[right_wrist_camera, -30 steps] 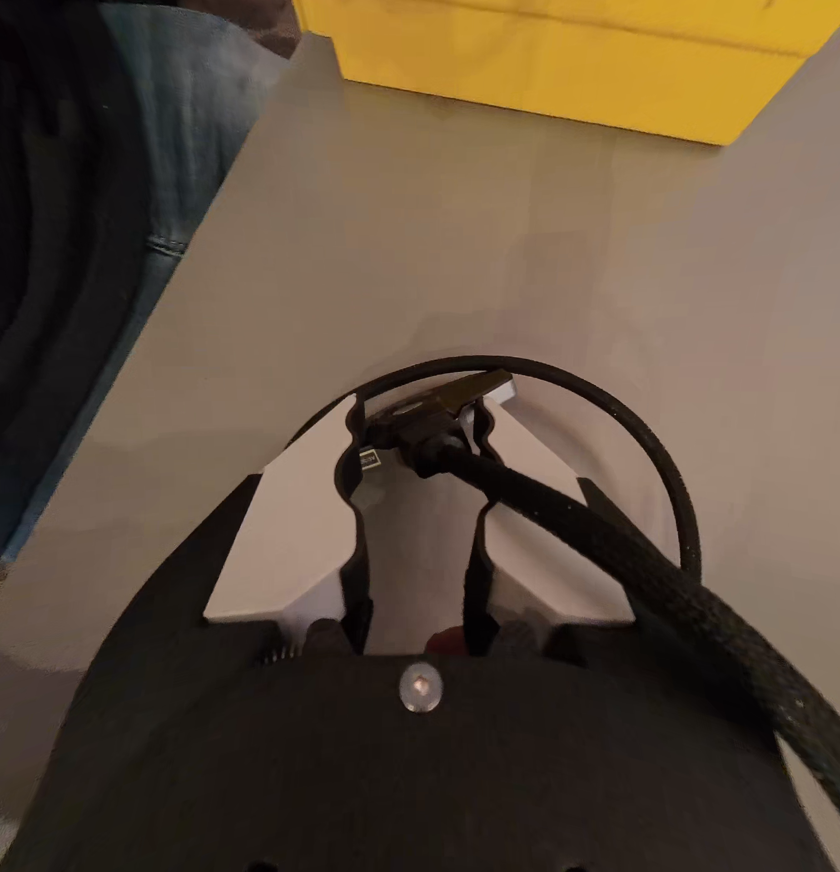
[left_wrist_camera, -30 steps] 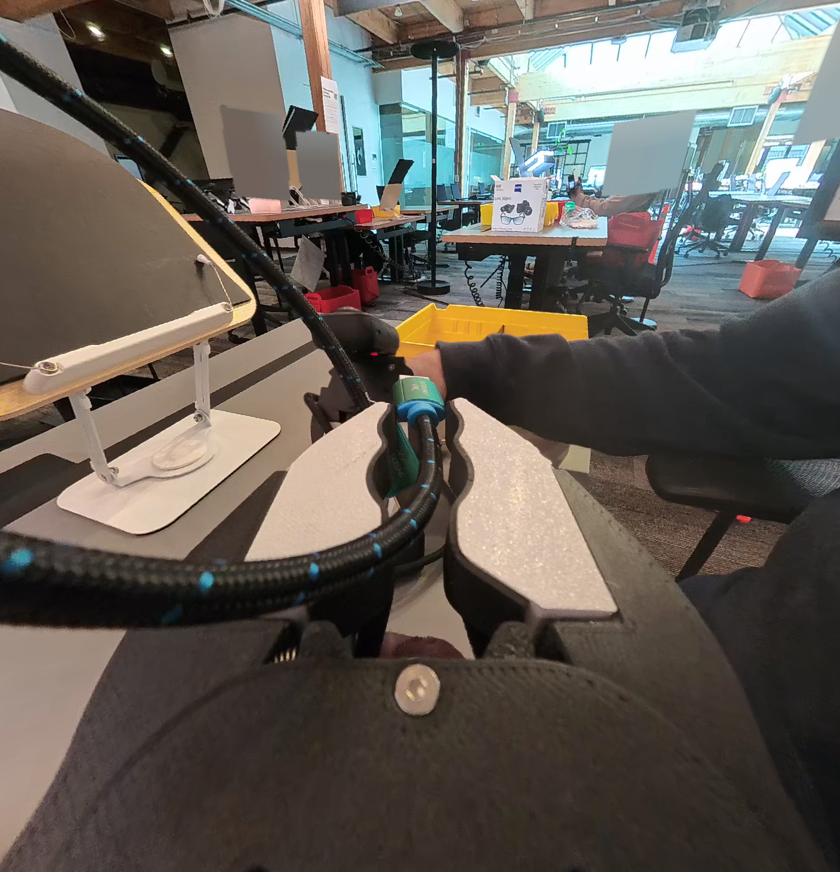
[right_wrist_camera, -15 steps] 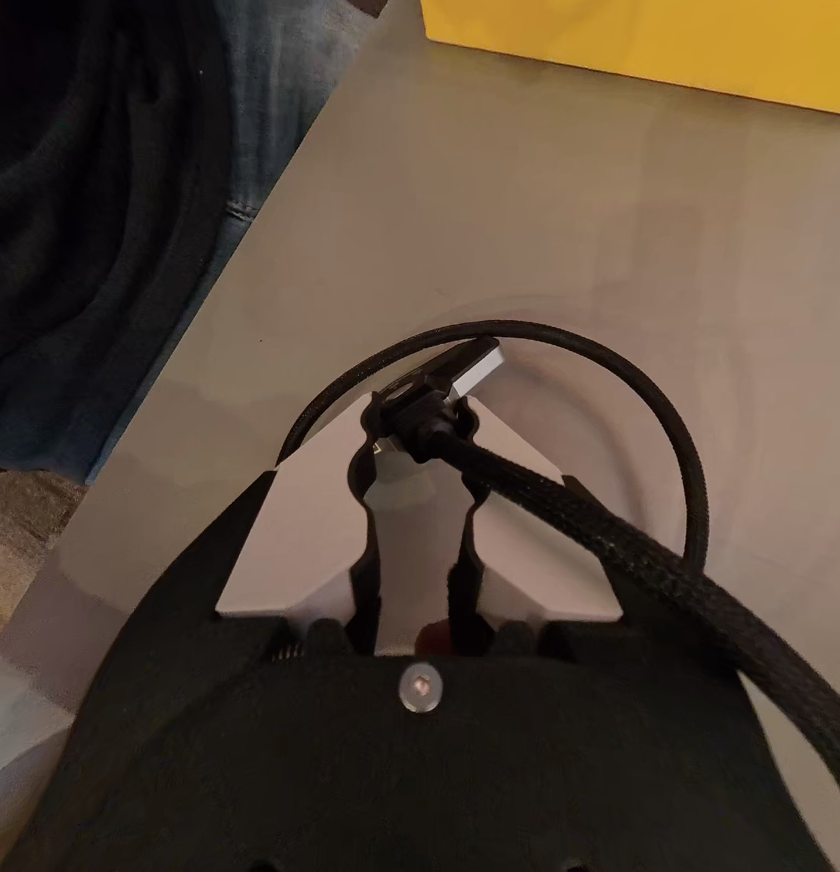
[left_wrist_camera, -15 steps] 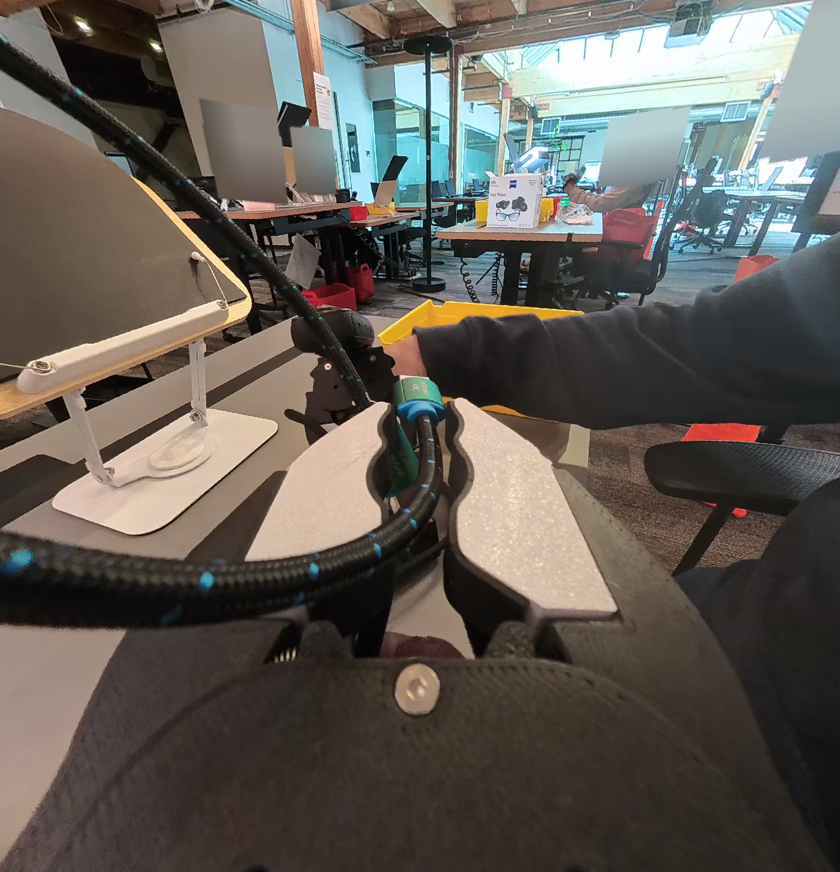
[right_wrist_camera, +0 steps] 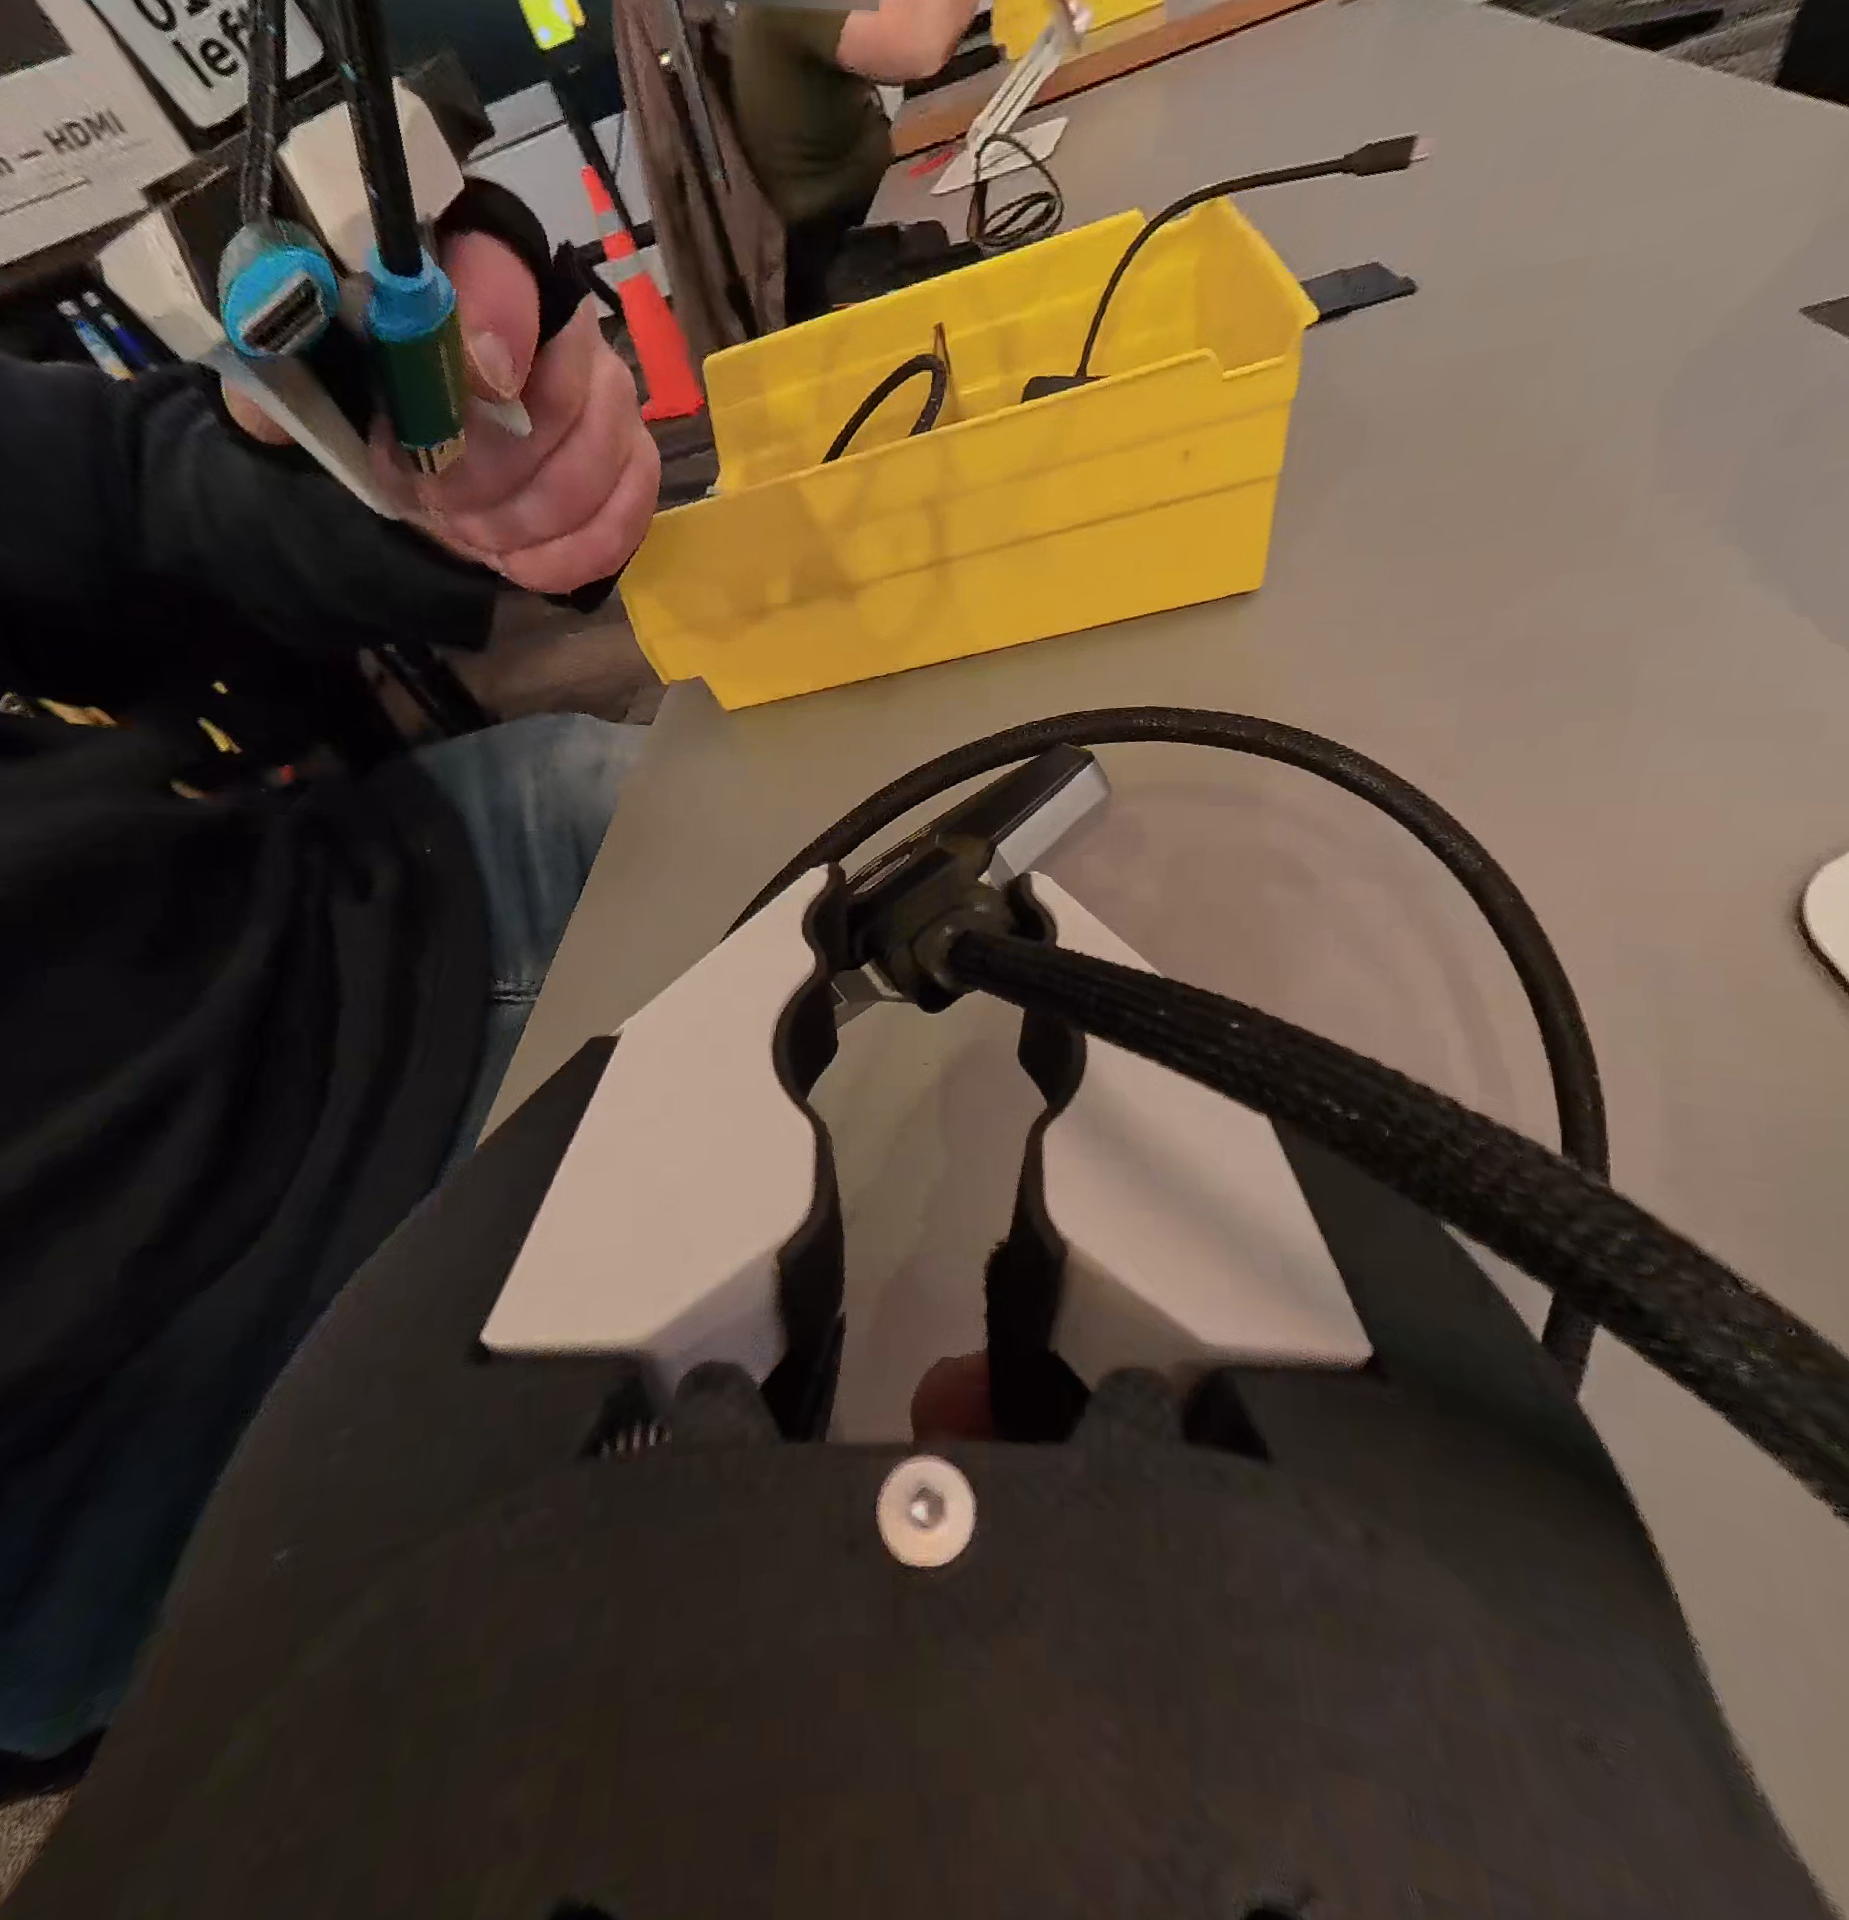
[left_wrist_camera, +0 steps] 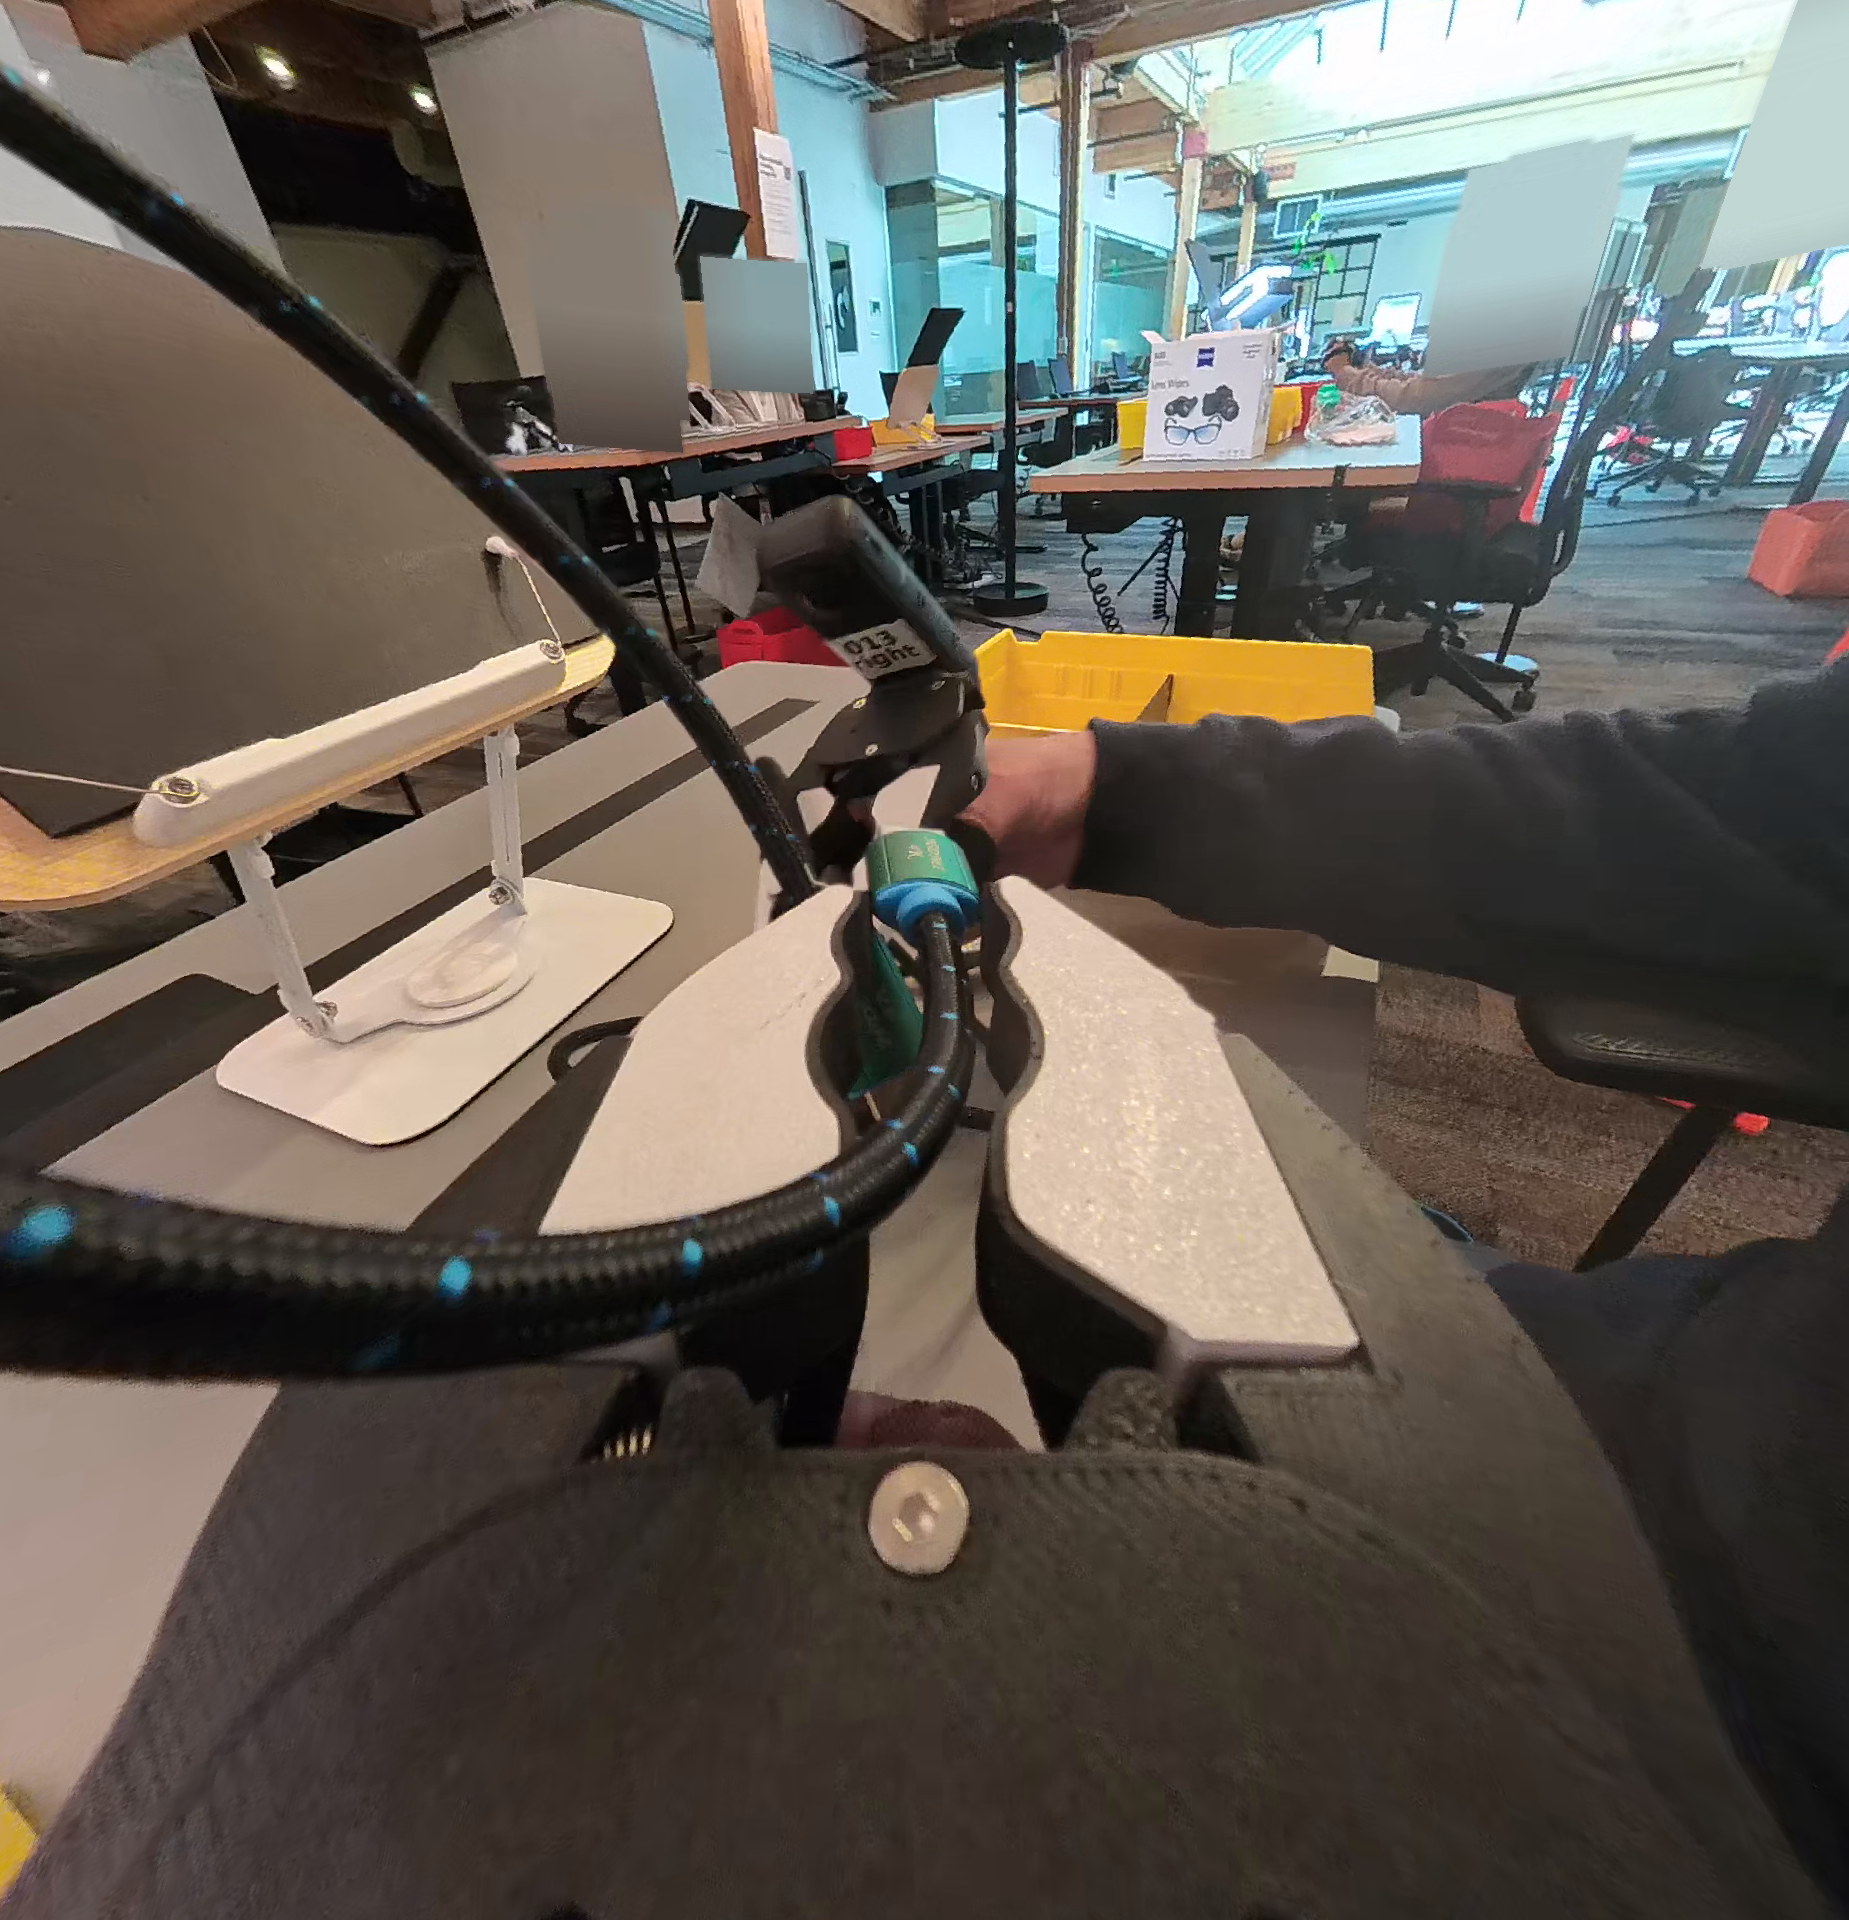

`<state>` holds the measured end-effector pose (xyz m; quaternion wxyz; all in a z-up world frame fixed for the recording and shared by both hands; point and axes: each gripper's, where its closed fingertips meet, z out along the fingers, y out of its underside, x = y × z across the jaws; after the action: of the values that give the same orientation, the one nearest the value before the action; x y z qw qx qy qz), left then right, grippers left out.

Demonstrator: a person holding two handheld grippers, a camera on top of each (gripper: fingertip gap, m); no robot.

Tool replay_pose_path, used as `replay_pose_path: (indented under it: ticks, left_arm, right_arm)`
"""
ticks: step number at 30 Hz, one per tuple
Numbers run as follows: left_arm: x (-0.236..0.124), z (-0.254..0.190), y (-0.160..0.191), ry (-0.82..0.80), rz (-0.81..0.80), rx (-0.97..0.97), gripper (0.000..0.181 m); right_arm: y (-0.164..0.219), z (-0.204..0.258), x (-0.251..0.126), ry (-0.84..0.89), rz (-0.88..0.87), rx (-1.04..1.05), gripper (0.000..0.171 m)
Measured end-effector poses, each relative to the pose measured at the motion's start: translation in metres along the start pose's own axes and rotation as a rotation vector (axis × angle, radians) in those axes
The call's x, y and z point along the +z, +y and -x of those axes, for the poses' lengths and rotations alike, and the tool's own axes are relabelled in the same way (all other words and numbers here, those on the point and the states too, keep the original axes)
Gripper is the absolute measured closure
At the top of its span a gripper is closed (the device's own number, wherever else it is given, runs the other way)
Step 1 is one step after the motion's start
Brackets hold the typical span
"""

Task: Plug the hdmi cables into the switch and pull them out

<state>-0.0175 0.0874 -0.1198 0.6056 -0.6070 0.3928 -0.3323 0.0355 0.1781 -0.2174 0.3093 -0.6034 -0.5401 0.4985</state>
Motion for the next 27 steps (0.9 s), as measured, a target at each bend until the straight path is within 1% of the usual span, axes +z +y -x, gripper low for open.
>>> replay_pose_path:
  ticks: [5,8,9,11,13,15,18,20,22,27]
  left_arm:
    - [0.014,-0.003,0.013,-0.014,0.032,0.003,0.162]
    - [0.020,-0.005,0.021,-0.033,0.061,0.018,0.162]
    - [0.021,-0.005,0.021,-0.039,0.062,0.023,0.162]
    - [0.020,0.000,0.022,-0.068,0.065,0.019,0.162]
    - [0.020,0.002,0.022,-0.078,0.063,0.014,0.162]
    - [0.019,0.004,0.022,-0.080,0.057,0.002,0.162]
    - [0.020,0.003,0.023,-0.079,0.063,0.012,0.162]
    - [0.021,0.002,0.026,-0.080,0.072,0.014,0.162]
    - [0.023,0.002,0.028,-0.084,0.081,0.015,0.162]
    - [0.024,0.001,0.034,-0.081,0.097,0.017,0.162]
  right_arm:
    - [-0.015,0.012,0.002,0.034,-0.043,0.046,0.141]
    - [-0.028,0.023,-0.003,0.014,-0.113,0.083,0.142]
    - [-0.032,0.027,-0.006,-0.001,-0.147,0.095,0.154]
    - [-0.040,0.032,-0.013,-0.022,-0.220,0.124,0.154]
    - [-0.038,0.033,-0.016,-0.014,-0.232,0.122,0.155]
    - [-0.030,0.027,-0.015,0.030,-0.196,0.125,0.154]
    - [-0.025,0.027,-0.013,0.018,-0.197,0.161,0.155]
    - [-0.019,0.026,-0.009,0.026,-0.166,0.182,0.154]
    - [-0.003,0.021,-0.003,0.067,-0.083,0.184,0.154]
    - [0.038,0.011,0.009,0.165,0.138,0.082,0.155]
